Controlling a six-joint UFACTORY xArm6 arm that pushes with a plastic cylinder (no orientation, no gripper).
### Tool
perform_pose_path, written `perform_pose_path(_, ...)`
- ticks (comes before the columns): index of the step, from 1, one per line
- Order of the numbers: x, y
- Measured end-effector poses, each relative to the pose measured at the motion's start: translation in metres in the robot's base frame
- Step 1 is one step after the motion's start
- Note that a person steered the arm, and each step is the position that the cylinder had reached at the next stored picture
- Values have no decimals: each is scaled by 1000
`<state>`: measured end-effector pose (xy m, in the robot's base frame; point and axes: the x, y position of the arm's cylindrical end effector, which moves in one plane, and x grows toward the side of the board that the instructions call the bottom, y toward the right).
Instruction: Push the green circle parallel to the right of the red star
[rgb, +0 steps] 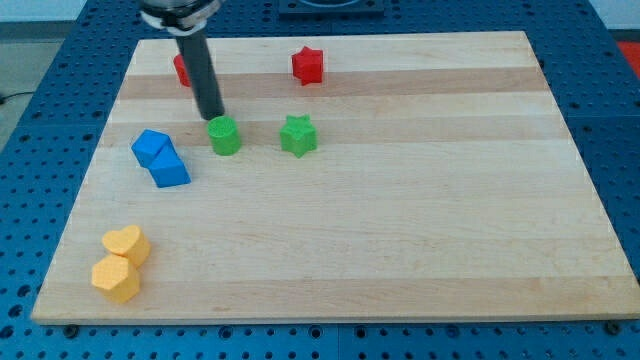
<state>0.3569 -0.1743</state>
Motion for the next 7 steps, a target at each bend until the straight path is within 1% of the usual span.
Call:
perform_pose_path(1, 42, -27)
perform_pose_path(2, 60, 9)
perform_pose_path(3, 48, 71)
perform_pose_path(4, -8, 84)
perform_pose_path(6, -25, 75)
perform_pose_path(7, -46, 93)
